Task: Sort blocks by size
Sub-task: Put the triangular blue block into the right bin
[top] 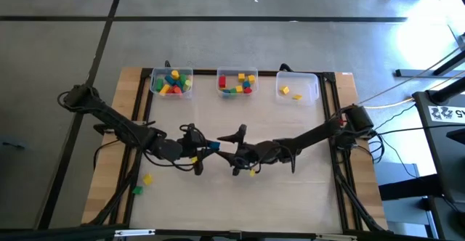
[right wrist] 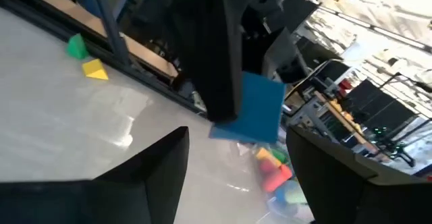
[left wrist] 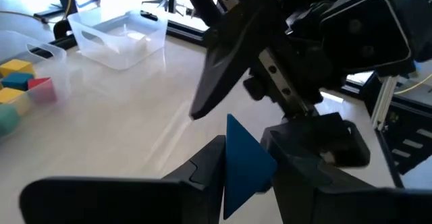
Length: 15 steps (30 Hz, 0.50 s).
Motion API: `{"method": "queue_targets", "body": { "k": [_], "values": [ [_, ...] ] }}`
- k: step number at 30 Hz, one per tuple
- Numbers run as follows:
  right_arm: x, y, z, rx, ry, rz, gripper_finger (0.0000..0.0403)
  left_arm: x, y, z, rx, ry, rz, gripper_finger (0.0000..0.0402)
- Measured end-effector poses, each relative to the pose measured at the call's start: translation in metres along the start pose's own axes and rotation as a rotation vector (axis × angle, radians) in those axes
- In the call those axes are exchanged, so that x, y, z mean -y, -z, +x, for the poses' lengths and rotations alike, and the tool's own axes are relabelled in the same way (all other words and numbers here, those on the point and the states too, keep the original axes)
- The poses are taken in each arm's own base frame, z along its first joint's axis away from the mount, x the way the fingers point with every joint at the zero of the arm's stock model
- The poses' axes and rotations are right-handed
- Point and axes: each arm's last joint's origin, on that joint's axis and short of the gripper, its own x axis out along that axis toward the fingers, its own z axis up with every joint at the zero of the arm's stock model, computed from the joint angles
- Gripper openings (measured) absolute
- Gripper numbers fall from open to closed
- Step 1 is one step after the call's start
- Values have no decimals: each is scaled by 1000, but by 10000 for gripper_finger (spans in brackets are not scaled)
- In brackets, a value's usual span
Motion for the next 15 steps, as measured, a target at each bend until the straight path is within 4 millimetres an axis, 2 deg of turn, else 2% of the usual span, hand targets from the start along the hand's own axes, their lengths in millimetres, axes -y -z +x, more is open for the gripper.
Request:
{"method": "queue_targets", "body": {
  "k": [6, 15],
  "values": [
    [3, -11, 6, 33, 3, -3, 253, 1, -2, 0, 14, 7, -6, 97],
    [5, -14, 8, 52, -6, 16, 253, -4, -4, 3, 26, -16, -38, 97]
  ]
}}
